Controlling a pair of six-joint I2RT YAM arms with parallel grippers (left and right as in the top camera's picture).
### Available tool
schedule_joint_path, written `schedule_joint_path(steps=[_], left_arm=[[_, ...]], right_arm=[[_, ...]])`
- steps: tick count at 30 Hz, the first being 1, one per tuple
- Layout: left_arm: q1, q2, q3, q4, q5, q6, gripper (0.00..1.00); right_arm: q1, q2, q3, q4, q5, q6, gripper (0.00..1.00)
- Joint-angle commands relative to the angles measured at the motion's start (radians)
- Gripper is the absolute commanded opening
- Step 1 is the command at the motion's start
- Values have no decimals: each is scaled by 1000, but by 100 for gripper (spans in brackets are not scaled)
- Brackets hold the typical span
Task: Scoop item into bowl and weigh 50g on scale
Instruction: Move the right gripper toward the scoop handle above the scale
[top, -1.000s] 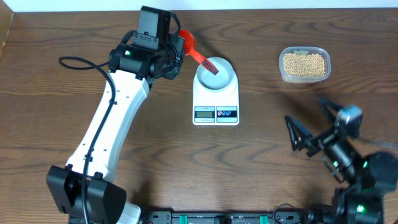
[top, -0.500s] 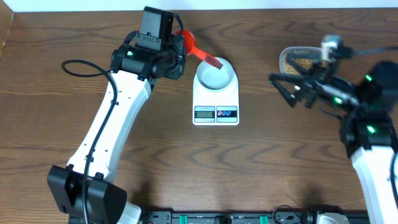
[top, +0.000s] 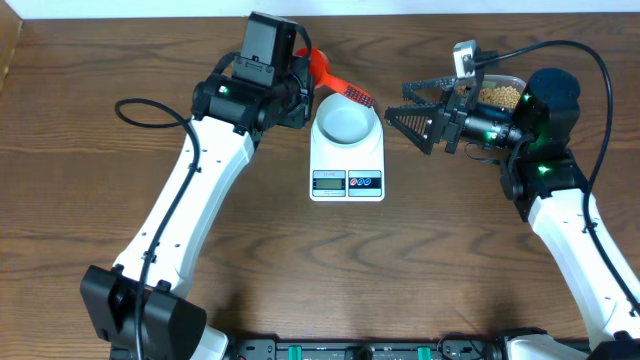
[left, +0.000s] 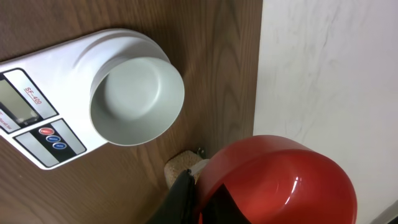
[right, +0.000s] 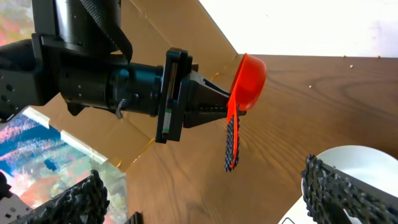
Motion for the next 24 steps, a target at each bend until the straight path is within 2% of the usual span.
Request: schedule_joint_path(steps=[1,6,7,9,14,19,24], left_arm=[[-27,-7,5,1,-6,-9,7],[-61,-7,5,1,-7,-10,7],[-66,-7,5,1,-7,-10,7],[-72,-7,5,1,-7,-10,7],[-85,-7,5,2,-6,-34,7],[-102,-7,5,5,-6,-51,7],[-111,-7,5,5,-6,-51,7]], right_arm=[[7,0,22,-4,14,-16,99],[8,2,22,-4,76,11,99],[8,2,22,-5,76,11,93],[8,2,22,-23,77,11,91],[16,2,22,-113,138,23,69],[61,2,22,-123,203,56,66],[119,2,22,-124,280,64,58]])
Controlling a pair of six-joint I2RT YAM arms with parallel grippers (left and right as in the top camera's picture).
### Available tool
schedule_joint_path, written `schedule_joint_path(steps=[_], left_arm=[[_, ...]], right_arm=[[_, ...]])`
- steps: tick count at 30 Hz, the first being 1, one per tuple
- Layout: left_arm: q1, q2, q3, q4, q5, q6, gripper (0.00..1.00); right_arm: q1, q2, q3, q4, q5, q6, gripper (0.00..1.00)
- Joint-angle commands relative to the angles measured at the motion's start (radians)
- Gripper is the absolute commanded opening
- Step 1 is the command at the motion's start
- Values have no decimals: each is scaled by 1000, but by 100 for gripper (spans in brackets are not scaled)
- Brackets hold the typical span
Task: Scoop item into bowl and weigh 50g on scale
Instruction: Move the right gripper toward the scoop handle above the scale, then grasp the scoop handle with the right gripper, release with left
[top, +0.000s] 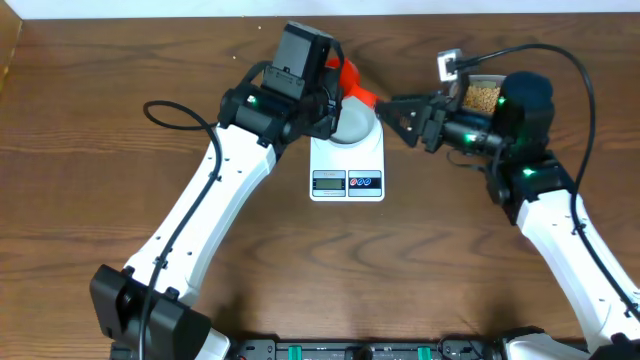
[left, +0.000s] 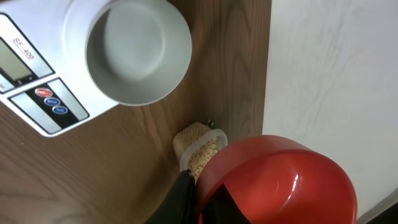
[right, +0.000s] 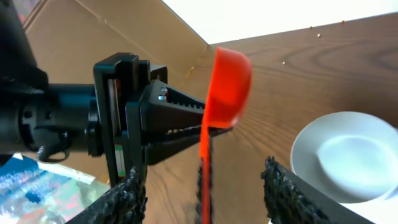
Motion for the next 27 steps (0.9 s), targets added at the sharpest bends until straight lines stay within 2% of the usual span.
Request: schedule_joint_path(steps=[1,14,27], left_arm=[[-4,-7,5,-1,-6,-9,7],[-16,-7,5,-2,-3,-8,7],[-35,-7,5,-21,-3,0,7]], right_arm=[[36,1,21,-1,82,14,56],[60,1,21,-1,145,39,26],[60,1,21,-5,144,39,14]])
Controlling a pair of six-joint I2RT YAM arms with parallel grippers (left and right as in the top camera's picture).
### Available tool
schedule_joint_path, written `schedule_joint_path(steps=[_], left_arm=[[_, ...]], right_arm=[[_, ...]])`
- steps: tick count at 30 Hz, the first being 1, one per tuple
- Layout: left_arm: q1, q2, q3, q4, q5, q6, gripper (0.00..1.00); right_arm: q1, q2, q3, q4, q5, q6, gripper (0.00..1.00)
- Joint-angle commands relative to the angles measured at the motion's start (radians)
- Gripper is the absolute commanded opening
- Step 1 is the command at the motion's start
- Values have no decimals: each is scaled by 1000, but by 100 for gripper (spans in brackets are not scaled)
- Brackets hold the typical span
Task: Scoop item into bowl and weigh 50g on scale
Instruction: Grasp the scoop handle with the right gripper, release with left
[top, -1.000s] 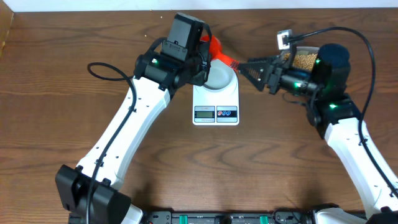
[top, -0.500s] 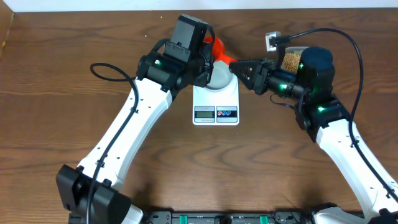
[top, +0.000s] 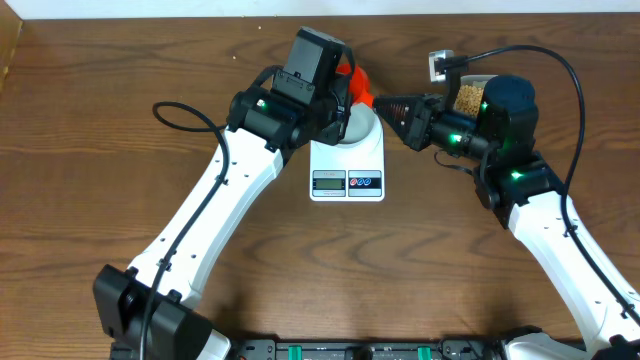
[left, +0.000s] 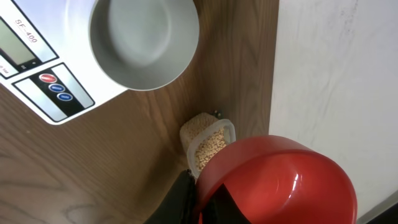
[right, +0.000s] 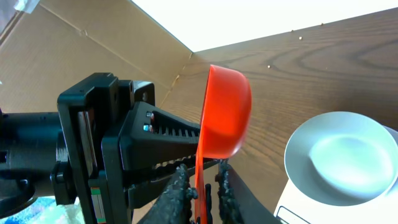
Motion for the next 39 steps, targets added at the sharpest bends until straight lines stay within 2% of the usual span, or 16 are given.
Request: schedule_joint_path(steps=[1,12,27,31,34,39], left_arm=[[1,-7,5,-9,-3,6,7],[1,-7,5,-8,-3,5,7],[1,-8,5,-9,-2,5,9],[1,-8,5,-4,-2,5,17],[1,-8,5,3,-3,5,27],[1,-8,5,14,-3,5,31]], right_arm=[[5,1,21,-3,6,-2,12],[5,1,21,-11,-5,-1,1],[2,0,21,-17,5,-2,1],[2,0,21,-19,7,-1,1],[2,0,21,-22,8,-1,1],[2,0,21,-47,48,0,1]])
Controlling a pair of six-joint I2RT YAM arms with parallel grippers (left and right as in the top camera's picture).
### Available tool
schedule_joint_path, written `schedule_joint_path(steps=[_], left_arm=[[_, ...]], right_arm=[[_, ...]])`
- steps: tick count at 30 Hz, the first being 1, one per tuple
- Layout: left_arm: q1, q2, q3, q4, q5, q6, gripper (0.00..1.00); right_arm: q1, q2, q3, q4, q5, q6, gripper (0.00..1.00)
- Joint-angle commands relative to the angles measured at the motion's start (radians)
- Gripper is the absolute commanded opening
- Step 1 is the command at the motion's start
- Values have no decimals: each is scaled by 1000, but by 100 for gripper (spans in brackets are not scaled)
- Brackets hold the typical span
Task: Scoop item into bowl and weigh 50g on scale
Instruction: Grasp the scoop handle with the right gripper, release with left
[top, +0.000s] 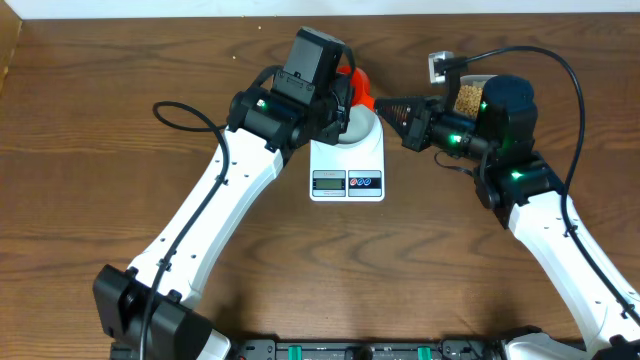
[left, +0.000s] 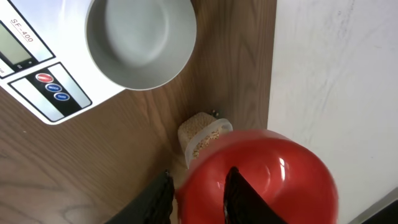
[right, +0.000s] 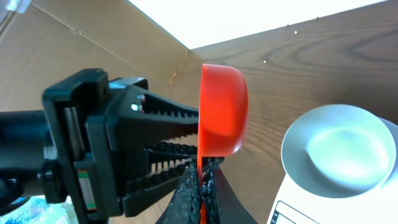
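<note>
The red scoop (top: 358, 88) hangs above the back of the white scale (top: 347, 165), between the two arms. My right gripper (right: 200, 177) is shut on its thin handle, with the red cup (right: 222, 118) just above the fingers. My left gripper (left: 196, 183) stands open, its dark fingers (left: 163, 190) spread to either side of the scoop (left: 261, 177). The empty white bowl (left: 140, 40) sits on the scale (left: 37, 81). A clear container of tan grains (top: 465, 97) stands at the back right.
The scale's display and buttons (top: 347, 181) face the front. The table's far edge and a pale wall (left: 336, 74) lie just behind the grain container (left: 202, 140). A black cable (top: 180, 115) loops beside the left arm.
My left gripper has opened off the scoop. My right gripper's fingers, slightly apart around the handle before, are now shut on it. Both arms have barely shifted.
First my left gripper held the scoop behind the scale's left side, with the right gripper wide open and well apart. Then both met over the scale's back. The right fingers narrowed around the handle, then shut on it, and the left has let go.
</note>
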Motion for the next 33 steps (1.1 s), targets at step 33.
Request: schedule_joint_path(steps=[33], left_arm=[[125,-9,5,78,-4,618,31]], right_arm=[[-106,-6,26,-276,126,-122,1]])
